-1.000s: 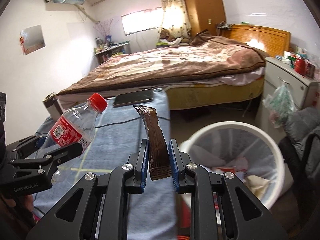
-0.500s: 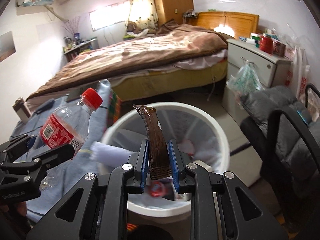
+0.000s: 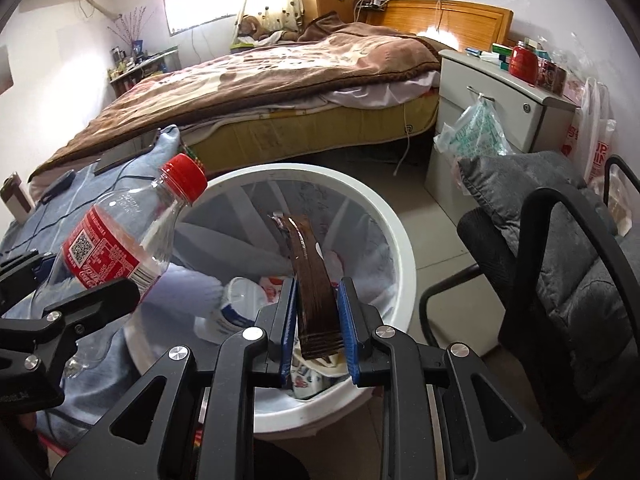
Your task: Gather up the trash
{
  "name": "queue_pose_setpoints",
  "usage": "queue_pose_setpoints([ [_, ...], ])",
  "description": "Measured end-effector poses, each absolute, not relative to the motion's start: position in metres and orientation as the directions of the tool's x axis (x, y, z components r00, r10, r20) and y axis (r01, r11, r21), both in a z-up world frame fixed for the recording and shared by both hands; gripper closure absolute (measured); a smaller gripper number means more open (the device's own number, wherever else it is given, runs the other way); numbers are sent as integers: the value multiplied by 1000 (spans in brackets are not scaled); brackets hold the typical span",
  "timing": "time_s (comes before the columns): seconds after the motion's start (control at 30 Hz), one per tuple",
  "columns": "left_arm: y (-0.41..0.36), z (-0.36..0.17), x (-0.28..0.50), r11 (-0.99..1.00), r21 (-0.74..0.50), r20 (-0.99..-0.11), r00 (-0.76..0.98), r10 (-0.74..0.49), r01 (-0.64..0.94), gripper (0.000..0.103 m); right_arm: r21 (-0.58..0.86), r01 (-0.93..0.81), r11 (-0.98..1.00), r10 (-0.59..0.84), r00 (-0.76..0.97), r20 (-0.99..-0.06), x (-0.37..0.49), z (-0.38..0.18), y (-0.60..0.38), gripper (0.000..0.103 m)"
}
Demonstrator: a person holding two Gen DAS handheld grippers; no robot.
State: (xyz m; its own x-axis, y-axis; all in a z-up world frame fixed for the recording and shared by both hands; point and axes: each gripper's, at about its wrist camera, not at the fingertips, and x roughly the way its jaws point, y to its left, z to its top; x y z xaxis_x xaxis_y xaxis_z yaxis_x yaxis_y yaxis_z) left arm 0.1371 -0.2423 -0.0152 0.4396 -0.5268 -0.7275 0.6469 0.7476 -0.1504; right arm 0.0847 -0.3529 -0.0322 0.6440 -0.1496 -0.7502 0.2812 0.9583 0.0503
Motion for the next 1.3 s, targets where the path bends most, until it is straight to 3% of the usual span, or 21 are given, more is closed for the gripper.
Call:
queue_pose_setpoints([
  [0.07, -243, -15, 137, 752, -153, -724, 445, -527, 641, 34, 54, 284, 957, -149, 646, -749, 82, -32, -354, 69],
  [0.13, -241, -14, 137, 751, -165, -717, 445, -536, 639, 30, 68, 277, 958, -137, 655, -743, 80, -29, -354, 48],
  [0.17, -240, -14, 138, 752, -171, -715, 445, -539, 636, 29, 69, 281, 957, -139, 658, -740, 81, -30, -356, 46],
  [0.97, -182, 3, 73, 857, -40, -592, 679, -435, 514, 29, 75, 326, 943, -224, 782, -581, 18, -9, -309, 46],
  [1.3, -161, -4, 56, 894, -34, -578, 721, -382, 446, 29, 66, 328, 942, -238, 795, -558, 5, -13, -291, 46],
])
